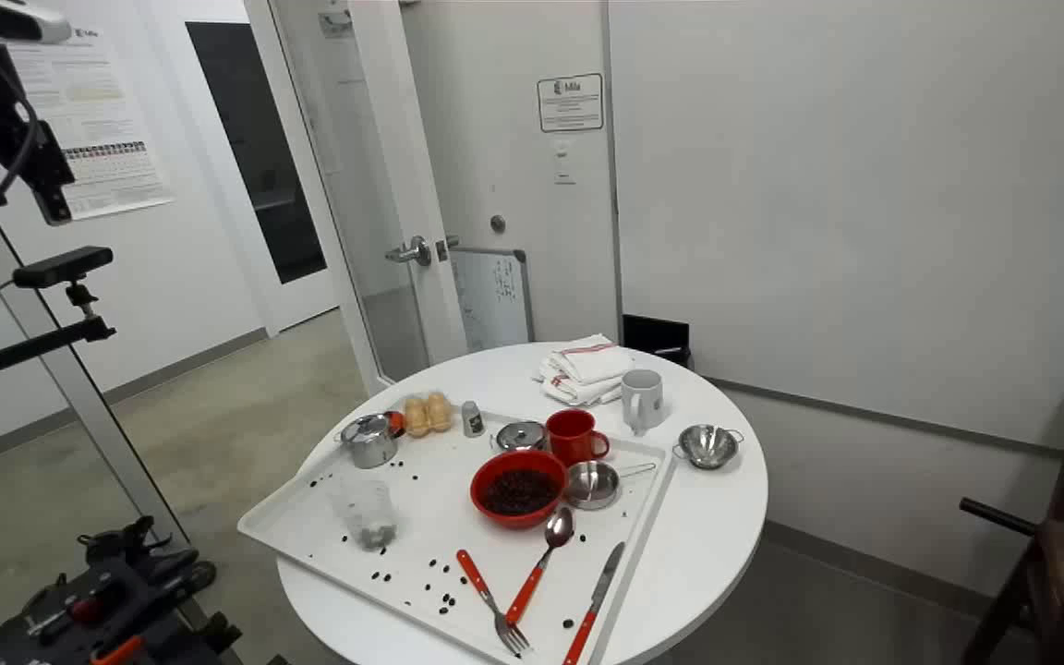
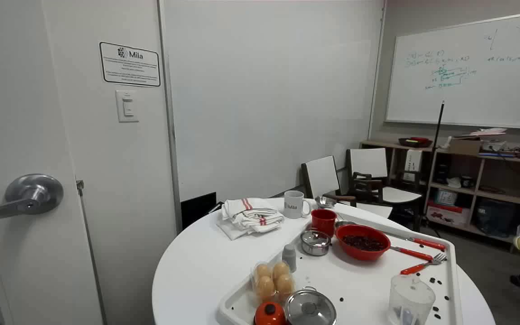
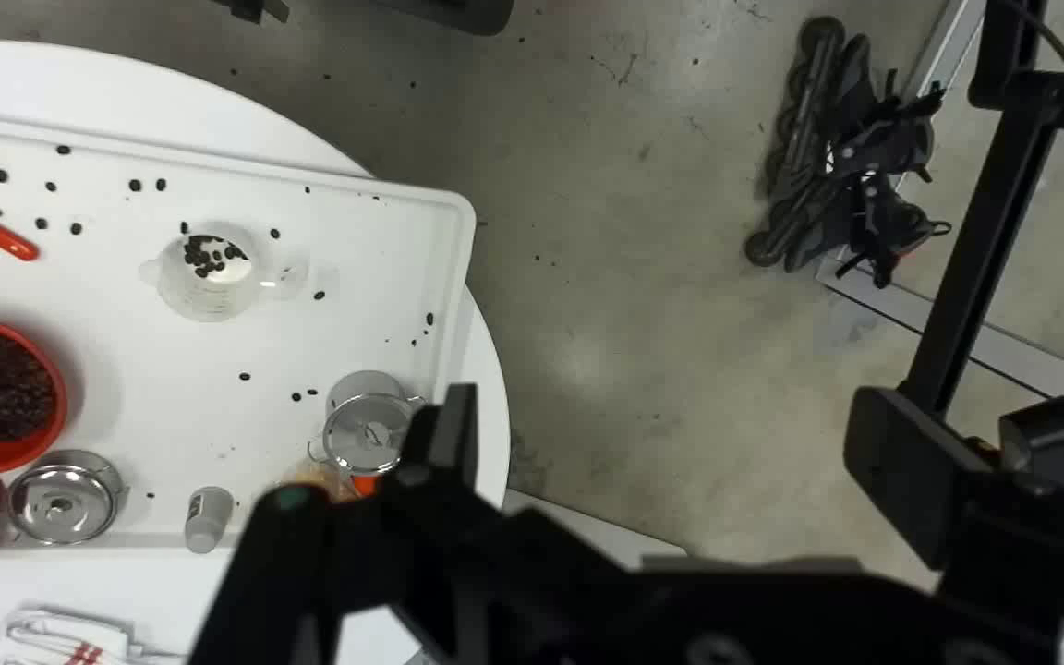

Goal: Use the spoon to mix the contents in the orange bowl

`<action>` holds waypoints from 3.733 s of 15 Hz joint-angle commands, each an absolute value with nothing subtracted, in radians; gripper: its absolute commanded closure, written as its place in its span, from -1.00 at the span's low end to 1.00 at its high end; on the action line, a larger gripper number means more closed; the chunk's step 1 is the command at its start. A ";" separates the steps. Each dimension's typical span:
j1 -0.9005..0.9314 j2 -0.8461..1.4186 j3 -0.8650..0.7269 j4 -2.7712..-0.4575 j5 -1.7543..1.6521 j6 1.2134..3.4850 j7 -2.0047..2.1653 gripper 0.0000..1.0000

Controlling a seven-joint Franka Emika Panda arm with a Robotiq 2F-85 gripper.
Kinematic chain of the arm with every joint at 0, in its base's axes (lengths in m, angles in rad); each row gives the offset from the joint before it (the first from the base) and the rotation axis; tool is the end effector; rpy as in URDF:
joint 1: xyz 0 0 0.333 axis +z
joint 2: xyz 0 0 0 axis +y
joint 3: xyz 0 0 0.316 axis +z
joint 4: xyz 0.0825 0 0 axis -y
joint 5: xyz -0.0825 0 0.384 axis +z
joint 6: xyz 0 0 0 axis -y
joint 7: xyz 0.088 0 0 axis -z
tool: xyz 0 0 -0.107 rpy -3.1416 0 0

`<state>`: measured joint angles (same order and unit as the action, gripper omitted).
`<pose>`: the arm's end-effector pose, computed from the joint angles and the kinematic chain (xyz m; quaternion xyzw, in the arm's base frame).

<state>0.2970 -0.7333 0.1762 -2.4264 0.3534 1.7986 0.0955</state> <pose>0.2880 0.1932 0.5584 -0.9827 -0.1364 -0.0184 0.1239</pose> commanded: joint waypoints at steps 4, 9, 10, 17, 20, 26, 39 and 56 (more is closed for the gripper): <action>0.264 -0.735 0.232 -2.435 0.356 1.813 0.136 -1.00; 0.200 -0.731 0.322 -2.482 0.292 1.839 0.304 -1.00; 0.192 -0.731 0.329 -2.497 0.291 1.839 0.328 -1.00; 0.149 -0.814 0.320 -2.690 0.234 1.880 0.382 -1.00; 0.119 -0.823 0.312 -2.739 0.200 1.921 0.416 -1.00; 0.121 -0.780 0.295 -2.734 0.205 1.931 0.397 -1.00; -0.051 -0.367 0.085 -2.439 0.047 1.914 0.250 -1.00; -0.129 -0.128 -0.029 -2.504 -0.242 2.096 0.489 -1.00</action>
